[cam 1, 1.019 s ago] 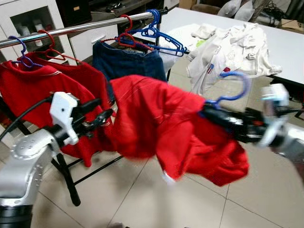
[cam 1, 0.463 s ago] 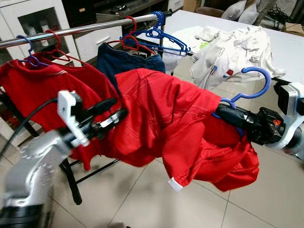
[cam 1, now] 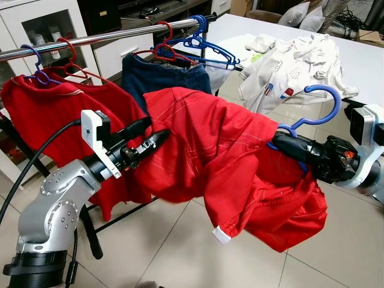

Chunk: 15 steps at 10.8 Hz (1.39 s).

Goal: Hang hanger

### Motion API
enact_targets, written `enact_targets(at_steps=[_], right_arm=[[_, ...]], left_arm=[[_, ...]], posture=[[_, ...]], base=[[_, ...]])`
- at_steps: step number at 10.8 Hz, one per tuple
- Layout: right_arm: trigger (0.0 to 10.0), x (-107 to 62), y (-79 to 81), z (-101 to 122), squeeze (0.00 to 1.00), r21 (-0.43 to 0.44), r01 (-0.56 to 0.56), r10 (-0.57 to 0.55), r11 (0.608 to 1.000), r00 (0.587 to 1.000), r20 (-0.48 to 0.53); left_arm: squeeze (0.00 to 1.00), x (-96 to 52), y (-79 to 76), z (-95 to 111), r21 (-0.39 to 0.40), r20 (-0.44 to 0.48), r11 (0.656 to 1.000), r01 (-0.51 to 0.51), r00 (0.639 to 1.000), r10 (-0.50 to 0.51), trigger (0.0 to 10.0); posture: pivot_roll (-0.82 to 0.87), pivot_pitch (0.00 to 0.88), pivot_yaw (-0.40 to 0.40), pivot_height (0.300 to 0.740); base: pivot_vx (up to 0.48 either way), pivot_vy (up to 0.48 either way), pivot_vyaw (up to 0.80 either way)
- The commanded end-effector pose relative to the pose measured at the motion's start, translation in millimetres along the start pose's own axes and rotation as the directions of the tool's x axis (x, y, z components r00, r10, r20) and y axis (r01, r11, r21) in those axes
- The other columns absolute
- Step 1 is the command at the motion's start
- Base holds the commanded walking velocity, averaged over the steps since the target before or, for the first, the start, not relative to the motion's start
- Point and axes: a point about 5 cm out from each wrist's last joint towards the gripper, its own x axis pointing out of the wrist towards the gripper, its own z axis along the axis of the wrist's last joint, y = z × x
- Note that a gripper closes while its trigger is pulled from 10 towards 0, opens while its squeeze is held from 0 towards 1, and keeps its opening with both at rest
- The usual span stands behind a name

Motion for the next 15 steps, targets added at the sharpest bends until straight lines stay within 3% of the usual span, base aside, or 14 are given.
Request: enact_targets(at_steps=[1, 10, 13, 15], right_arm=[[10.0, 0.9, 2.4, 8, 0.00, -0.020, -0.031, 0.031, 0.999, 0.999, 0.020], [10.0, 1.5, 0.6, 10, 0.00, -0.024, -0.021, 0.021, 0.999, 0.999, 0.039], [10.0, 1.9, -0.3, 8, 0.00, -0.031, -0.002, 0.003, 1.000, 0.999, 0.035], [10.0, 2.5, -0.4, 8, 0.00, -0.036, 0.007, -0.006, 0.999, 0.999, 0.038]], left_arm=[[0.00, 0.8, 1.1, 4, 0.009, 0.017, 1.000, -0.002, 1.000, 0.002, 0.0], [0.00, -3.6, 2.1, 4, -0.027, 0.024, 1.000, -0.010, 1.000, 0.011, 0.0], [0.00, -6.4, 6.5, 18, -0.011, 0.042, 1.000, -0.007, 0.999, 0.007, 0.0], [0.00, -5.7, 14.4, 46, -0.005, 0.125, 1.000, -0.009, 0.992, 0.009, 0.0]], posture=[[0.04, 0.006, -0.020, 0.740], [0.04, 0.005, -0.021, 0.740], [0.04, 0.003, -0.018, 0.740], [0.05, 0.000, -0.016, 0.740]], base=[[0.000, 0.000, 0.00], [0.000, 0.000, 0.00], [0.000, 0.000, 0.00], [0.000, 0.000, 0.00]])
